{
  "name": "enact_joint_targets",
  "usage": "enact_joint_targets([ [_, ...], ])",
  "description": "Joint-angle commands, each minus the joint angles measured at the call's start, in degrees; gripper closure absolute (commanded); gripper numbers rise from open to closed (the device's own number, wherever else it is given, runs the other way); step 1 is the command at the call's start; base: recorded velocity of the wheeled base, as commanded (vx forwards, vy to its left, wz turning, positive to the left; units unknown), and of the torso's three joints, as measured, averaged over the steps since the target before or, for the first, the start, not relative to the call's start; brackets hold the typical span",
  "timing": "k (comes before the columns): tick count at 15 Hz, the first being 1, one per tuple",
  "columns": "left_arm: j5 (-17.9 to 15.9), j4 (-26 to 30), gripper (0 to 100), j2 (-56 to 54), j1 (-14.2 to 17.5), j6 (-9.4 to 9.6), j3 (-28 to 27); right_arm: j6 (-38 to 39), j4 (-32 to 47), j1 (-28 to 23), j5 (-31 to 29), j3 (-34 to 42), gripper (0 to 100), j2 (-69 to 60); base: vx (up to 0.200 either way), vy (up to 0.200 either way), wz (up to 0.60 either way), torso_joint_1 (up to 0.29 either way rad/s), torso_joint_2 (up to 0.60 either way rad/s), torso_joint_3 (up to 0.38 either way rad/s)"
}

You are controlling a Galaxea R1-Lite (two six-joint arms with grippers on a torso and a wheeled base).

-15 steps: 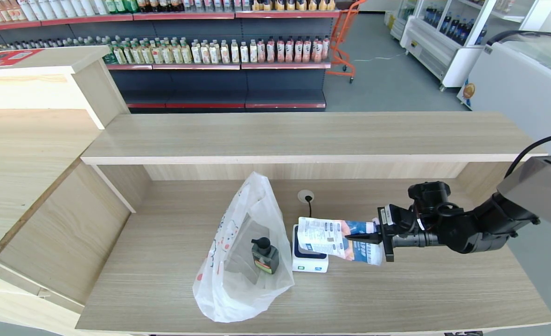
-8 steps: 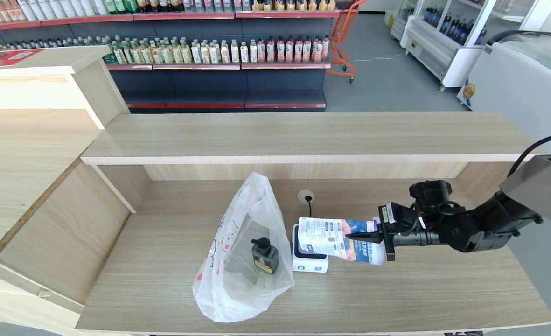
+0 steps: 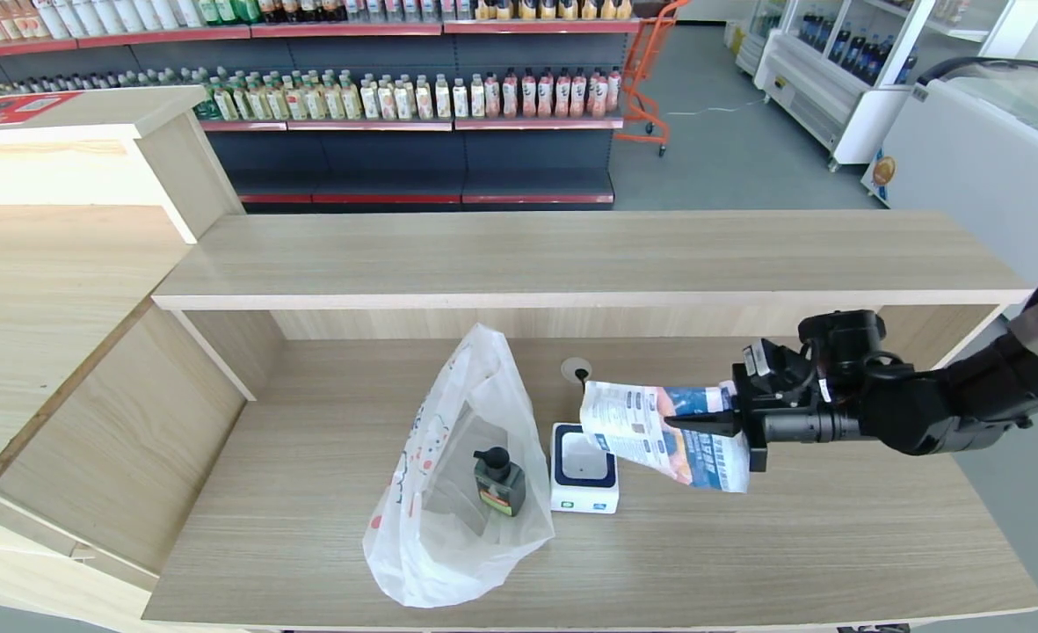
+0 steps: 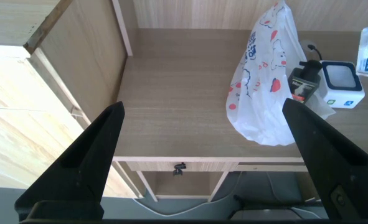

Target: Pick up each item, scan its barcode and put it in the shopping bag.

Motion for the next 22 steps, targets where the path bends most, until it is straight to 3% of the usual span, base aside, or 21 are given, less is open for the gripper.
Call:
enact_joint_targets([
  [1,-0.02,-0.01,0,-0.02,0.00,-0.02,0.01,18.17,1.35,-1.82,-0.53,1.66,100,-15.72,0.000,0.000,0.00,0.000,0.00,0.000],
  [4,-0.02,-0.01,0,-0.02,0.00,-0.02,0.01,42.96,1.53,-1.29,-12.22,5.79,100,-26.18,0.000,0.000,0.00,0.000,0.00,0.000],
  [6,-0.02,-0.01,0,-0.02,0.00,-0.02,0.01,49.64,1.70,0.38,-17.76,6.49,100,-26.00,0.000,0.000,0.00,0.000,0.00,0.000],
  [10,-0.02,-0.01,0,-0.02,0.00,-0.02,0.01,52.18,8.38,0.02,-18.11,7.64,100,-26.00,0.000,0.000,0.00,0.000,0.00,0.000],
  [17,-0.02,-0.01,0,-0.02,0.00,-0.11,0.01,52.36,8.91,-1.12,-17.58,10.10,100,-28.47,0.000,0.000,0.00,0.000,0.00,0.000],
  [22,-0.02,-0.01,0,-0.02,0.00,-0.02,0.01,52.45,8.91,-2.96,-16.35,9.83,100,-27.94,0.000,0.200,0.00,-0.003,0.00,0.001],
])
